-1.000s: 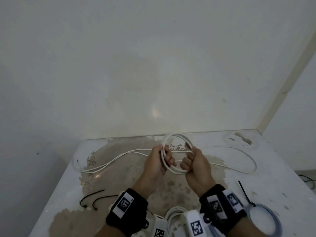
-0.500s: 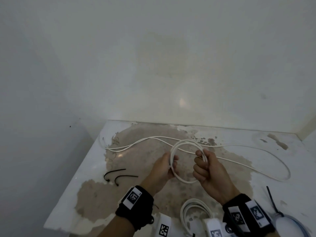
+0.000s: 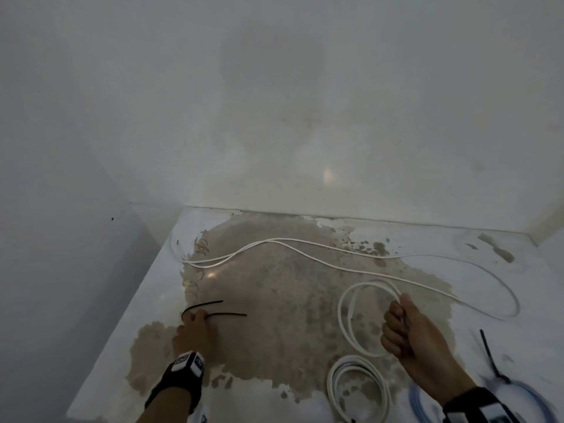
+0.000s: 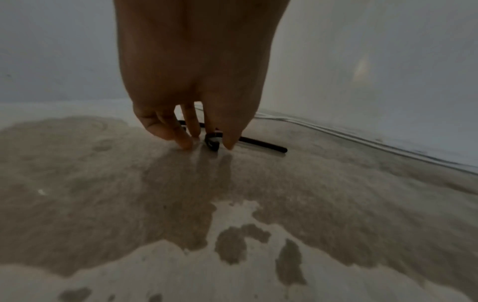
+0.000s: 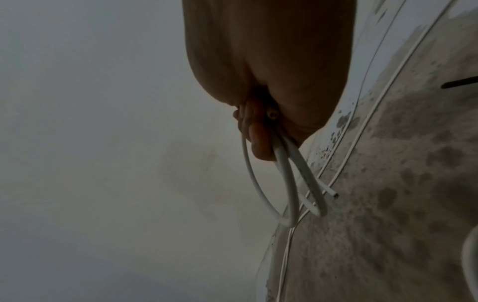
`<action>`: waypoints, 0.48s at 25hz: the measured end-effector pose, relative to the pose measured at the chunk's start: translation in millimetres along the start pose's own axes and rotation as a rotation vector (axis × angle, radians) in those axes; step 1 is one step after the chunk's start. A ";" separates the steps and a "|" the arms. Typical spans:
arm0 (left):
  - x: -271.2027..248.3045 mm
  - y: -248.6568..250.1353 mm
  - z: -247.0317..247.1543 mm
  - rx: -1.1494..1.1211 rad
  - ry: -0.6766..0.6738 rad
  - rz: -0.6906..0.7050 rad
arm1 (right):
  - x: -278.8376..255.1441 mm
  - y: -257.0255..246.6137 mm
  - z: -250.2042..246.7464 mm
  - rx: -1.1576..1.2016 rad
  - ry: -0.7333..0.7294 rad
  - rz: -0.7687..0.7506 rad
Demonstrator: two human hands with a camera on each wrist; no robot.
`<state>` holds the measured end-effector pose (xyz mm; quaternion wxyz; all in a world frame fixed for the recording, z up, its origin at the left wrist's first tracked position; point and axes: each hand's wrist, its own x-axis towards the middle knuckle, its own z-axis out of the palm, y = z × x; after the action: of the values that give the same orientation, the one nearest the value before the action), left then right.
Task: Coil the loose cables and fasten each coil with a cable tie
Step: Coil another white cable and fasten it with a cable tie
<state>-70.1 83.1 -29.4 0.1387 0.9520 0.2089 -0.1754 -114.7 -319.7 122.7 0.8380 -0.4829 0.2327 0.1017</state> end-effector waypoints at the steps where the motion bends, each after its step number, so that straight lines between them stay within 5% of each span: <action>1: 1.2 -0.8 3.7 0.054 0.011 0.013 | 0.6 0.4 0.5 -0.020 0.002 -0.005; 4: -1.4 6.1 7.2 0.084 0.027 0.048 | 1.2 1.9 1.8 -0.113 0.004 -0.034; 7: -14.2 39.2 -1.4 -0.353 0.044 0.093 | 0.4 0.5 6.2 -0.146 -0.036 -0.030; 9: -37.0 87.3 -22.9 -0.748 -0.059 0.146 | -1.1 -2.1 9.8 -0.124 -0.083 -0.008; 12: -73.2 162.5 -60.6 -1.226 -0.412 0.167 | -3.3 -9.0 14.1 -0.115 -0.168 0.004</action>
<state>-43.2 -64.0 84.8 0.7070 0.6603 0.1654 -0.1919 -109.9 -312.2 137.1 0.8253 -0.5194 0.1565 0.1567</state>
